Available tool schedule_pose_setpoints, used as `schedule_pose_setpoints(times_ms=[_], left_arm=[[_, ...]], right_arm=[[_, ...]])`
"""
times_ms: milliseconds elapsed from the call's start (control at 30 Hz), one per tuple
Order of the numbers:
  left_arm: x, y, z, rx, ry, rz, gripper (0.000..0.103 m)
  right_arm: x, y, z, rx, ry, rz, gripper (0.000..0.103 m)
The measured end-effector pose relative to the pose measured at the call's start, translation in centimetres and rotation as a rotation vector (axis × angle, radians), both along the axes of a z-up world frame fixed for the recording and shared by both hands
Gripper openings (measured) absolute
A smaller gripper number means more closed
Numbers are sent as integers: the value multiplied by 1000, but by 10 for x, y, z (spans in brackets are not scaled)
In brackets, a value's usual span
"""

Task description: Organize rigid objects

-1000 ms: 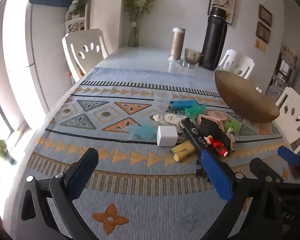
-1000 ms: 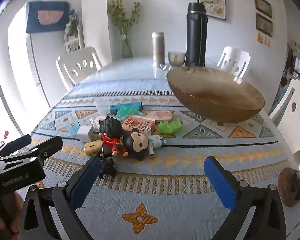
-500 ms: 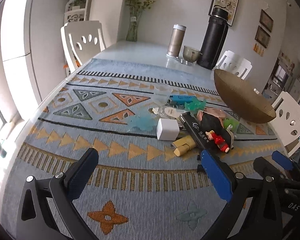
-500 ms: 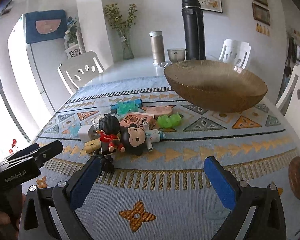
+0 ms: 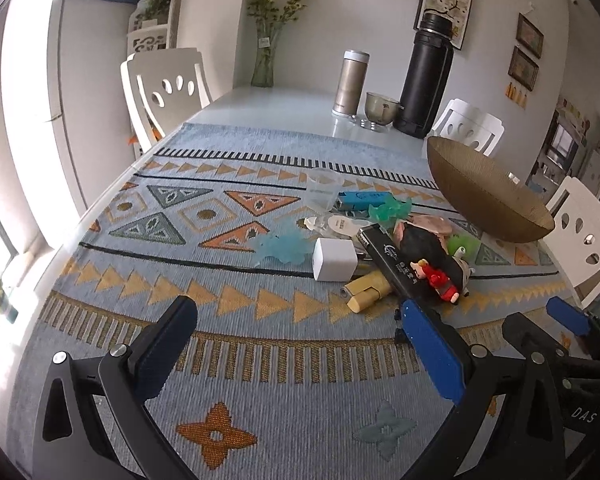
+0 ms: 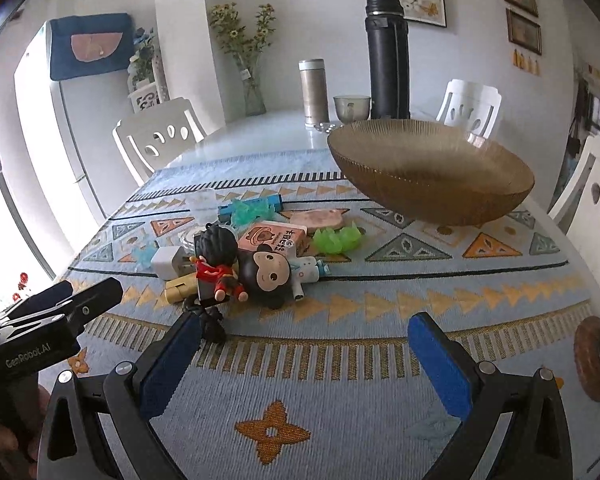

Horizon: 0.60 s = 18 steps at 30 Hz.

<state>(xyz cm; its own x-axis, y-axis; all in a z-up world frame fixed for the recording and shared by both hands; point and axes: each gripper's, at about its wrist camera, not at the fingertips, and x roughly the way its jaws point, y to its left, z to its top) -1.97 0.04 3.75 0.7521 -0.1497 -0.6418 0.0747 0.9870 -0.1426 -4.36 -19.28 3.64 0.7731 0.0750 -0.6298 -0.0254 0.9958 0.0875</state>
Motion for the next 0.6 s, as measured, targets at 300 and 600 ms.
schedule_pose_setpoints(times_ms=[300,600], left_arm=[[0,-2,0,13,-2,-2,102],[1,-1,-1,7,8,1,102]], right_arm=[[0,2,0,-21,-6,-14,103],[-2,-2,1,4,-16,-29,103]])
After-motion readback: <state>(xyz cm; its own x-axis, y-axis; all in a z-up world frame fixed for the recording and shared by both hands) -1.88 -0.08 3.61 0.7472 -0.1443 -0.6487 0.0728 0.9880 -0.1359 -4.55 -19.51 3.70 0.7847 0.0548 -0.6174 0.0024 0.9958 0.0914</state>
